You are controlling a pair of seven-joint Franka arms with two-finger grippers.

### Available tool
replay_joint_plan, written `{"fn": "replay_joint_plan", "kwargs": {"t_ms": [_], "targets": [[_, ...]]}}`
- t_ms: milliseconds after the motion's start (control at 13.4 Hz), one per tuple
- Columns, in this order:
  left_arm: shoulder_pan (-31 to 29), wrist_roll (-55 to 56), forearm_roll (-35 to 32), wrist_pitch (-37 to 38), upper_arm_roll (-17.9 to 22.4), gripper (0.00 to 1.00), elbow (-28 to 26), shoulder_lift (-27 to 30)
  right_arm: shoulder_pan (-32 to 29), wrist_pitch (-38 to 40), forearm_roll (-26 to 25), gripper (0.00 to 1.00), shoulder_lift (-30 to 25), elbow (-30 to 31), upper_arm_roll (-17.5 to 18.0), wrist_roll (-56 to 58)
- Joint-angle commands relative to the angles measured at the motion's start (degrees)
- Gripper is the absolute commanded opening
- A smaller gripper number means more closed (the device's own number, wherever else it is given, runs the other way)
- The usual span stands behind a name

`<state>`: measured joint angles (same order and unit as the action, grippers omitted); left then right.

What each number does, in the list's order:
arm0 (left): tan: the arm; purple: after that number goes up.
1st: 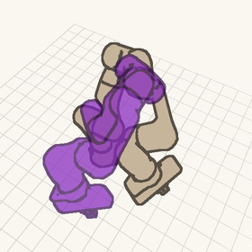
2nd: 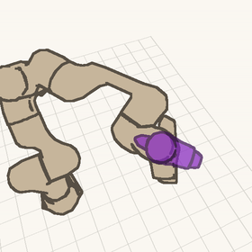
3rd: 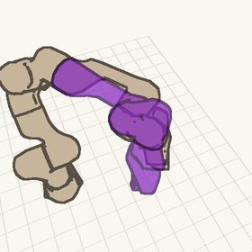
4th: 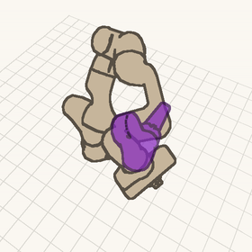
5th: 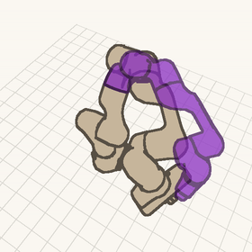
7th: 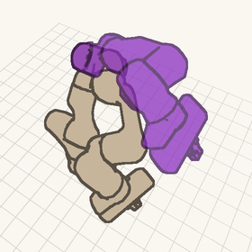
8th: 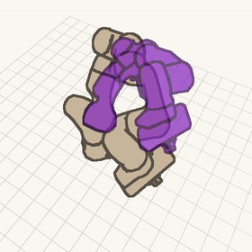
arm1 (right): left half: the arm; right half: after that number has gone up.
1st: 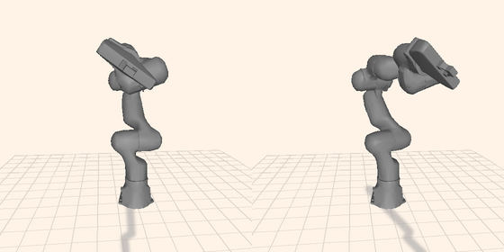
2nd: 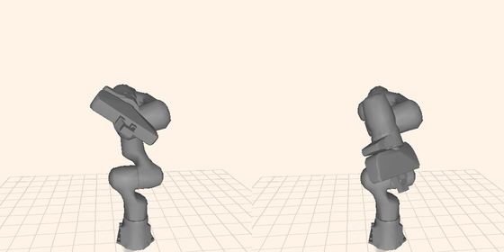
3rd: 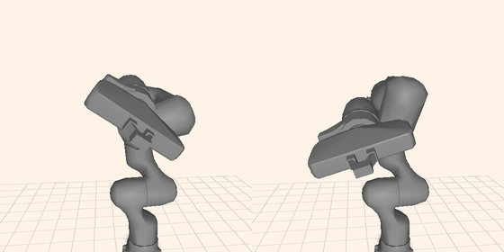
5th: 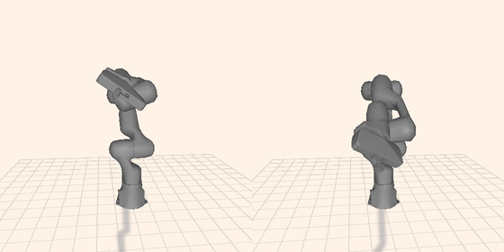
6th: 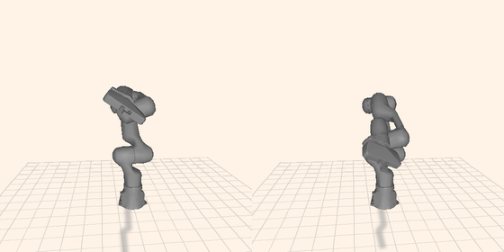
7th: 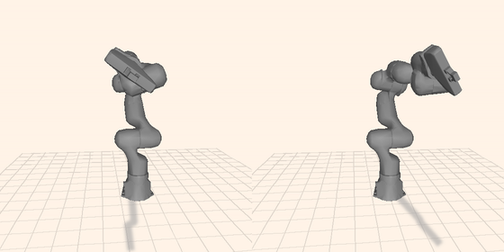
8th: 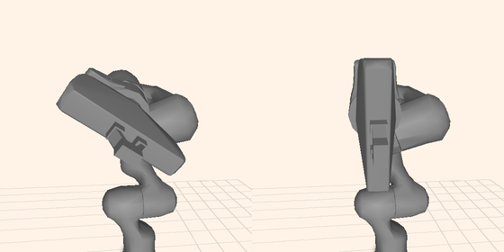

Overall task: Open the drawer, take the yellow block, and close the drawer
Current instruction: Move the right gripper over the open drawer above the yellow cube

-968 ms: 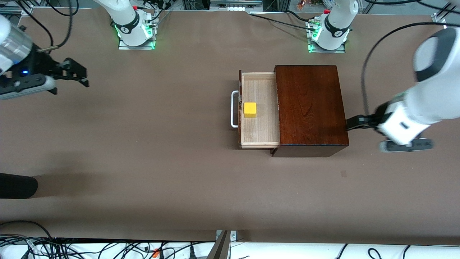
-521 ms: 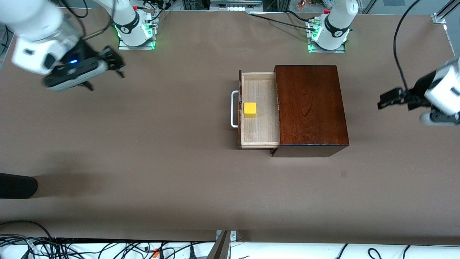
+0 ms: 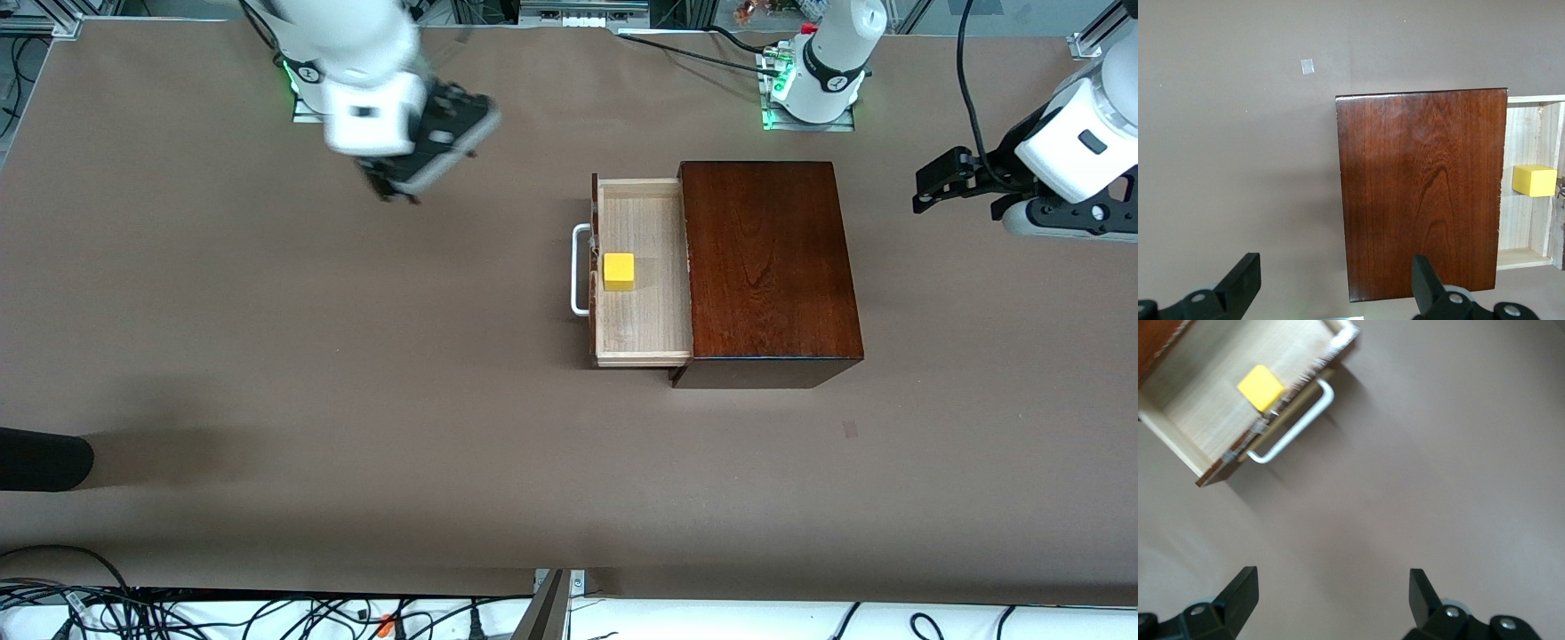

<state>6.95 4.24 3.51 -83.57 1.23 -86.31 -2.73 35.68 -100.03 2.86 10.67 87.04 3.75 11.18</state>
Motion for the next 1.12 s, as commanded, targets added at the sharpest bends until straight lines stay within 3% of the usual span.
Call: {"fn": "replay_joint_plan", "kwargs": {"t_ms": [0,372,670,1042], "targets": [[0.17,-1.34,0.53,-1.69,0.79,1.00,-2.99,2.21,3.94,-6.29,0.31,1.00,6.10,-3.10,-0.59,6.56],[0.17,-1.52,0.09,-3.62,0.70,1.00,-3.16,2.03,10.53,-8.96,-0.39,1.00,16.82,-10.29,-0.68,9.30],[0.17,-1.08,0.18,-2.75,0.61,1.00,-2.64,1.59,13.62,-9.74,-4.26,1.00,26.49,-18.99,-1.03,9.03],[0.52,-1.43,0.09,-3.01,0.61,1.00,-2.20,1.42,15.03,-15.81,-9.17,1.00,32.22,-20.24,-0.94,10.09]]}}
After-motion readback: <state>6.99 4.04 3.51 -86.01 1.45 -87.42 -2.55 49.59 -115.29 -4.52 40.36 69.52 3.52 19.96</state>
